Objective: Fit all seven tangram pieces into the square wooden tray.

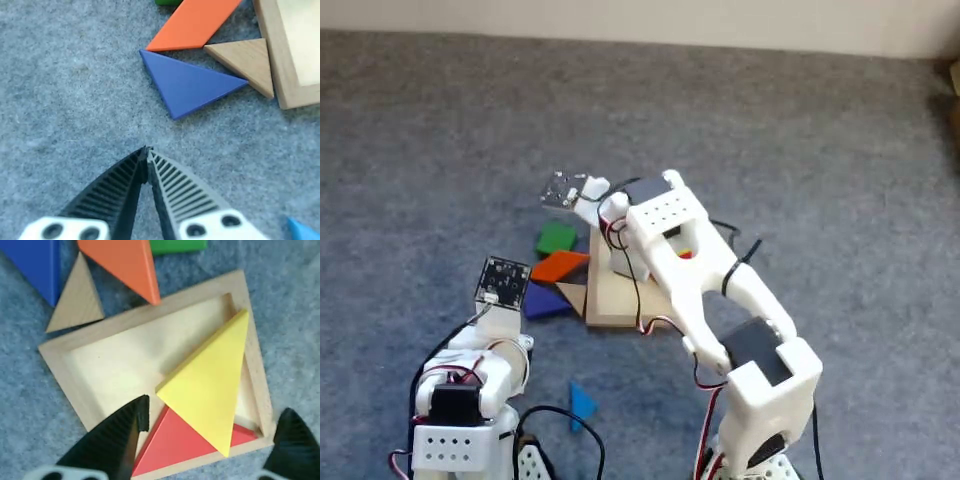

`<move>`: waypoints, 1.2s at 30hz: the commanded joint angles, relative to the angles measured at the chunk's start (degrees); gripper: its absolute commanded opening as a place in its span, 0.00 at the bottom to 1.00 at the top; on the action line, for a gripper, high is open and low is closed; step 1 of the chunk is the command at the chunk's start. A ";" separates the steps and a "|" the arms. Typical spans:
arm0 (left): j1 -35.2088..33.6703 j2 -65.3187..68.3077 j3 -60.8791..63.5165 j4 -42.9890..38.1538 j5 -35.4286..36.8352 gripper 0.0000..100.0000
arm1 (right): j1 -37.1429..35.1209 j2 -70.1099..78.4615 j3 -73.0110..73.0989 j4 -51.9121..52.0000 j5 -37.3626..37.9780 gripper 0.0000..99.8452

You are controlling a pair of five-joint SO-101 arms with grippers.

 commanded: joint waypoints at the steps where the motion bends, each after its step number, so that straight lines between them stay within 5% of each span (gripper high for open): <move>1: 0.66 -1.10 1.27 0.18 -0.44 0.01 | -0.75 -1.63 -3.82 1.63 -0.44 0.37; 6: 0.66 -1.10 1.27 0.18 -0.44 0.01 | -0.48 -5.23 -3.82 6.64 -10.20 0.34; 14: 0.66 -1.10 1.27 0.18 -0.44 0.01 | 1.27 -10.77 -3.38 8.22 -24.53 0.00; 22: 0.66 -1.10 1.27 0.18 -0.44 0.01 | 7.52 -11.56 -3.21 8.48 -44.92 0.01; 36: 0.66 -1.10 1.27 0.18 -0.44 0.01 | 12.09 2.15 -3.82 5.58 -44.40 0.01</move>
